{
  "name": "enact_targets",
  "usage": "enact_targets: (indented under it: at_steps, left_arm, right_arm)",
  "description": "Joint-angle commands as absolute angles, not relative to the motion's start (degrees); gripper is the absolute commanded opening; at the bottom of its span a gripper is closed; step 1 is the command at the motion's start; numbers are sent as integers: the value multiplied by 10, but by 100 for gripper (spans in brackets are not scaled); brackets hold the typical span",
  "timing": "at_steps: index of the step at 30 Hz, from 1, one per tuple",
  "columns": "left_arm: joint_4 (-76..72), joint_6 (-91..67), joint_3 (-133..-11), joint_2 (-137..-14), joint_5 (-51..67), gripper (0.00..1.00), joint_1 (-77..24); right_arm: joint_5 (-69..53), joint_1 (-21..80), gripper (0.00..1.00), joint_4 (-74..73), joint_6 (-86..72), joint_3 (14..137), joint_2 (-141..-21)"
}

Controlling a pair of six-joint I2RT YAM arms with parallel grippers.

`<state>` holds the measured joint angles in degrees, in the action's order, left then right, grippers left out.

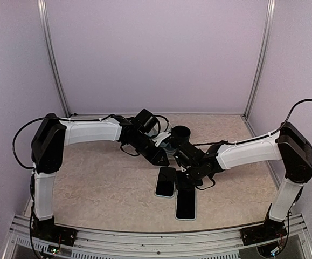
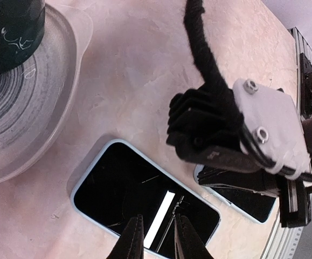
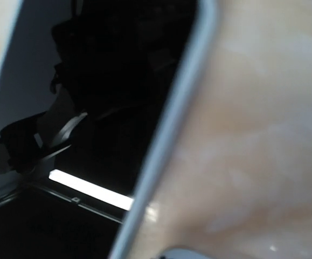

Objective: Put the phone into the phone case

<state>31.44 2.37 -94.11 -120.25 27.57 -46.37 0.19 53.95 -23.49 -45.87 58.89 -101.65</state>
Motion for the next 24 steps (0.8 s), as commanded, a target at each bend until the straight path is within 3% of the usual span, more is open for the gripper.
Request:
enact_targets:
  at_steps: [1,2,3,4,5,9,17,24]
  left_arm:
    - [302,22,-935,-1176,276,23,-464]
    - [302,22,-936,-1174,274,23,-464]
    - [304,22,-939,-1171,273,23,-464]
    - [308,24,-943,-1171,274,23,-464]
    - [317,25,-952,-1172,275,24,-464]
    - [330,26,-959,-1168,276,27,-464]
    - [330,32,-947,-1139,267,35,-465]
    - [324,33,-940,-1135,265,36,-468]
  right_arm:
    - [56,552,10,-422,-460,598,-1041]
    - [68,553,25,-440,-460,627,-1030]
    - [87,557,46,-463,-460,659,-1023]
    - [101,561,77,-488,-462,695,-1020]
    - [117,568,96,-516,-466,728,-1021]
    - [142,607,99,-617,-520,808,-1045]
    - [99,638,99,-563,-598,760,-1067]
    - [54,647,99,-495,-611,709,-1082]
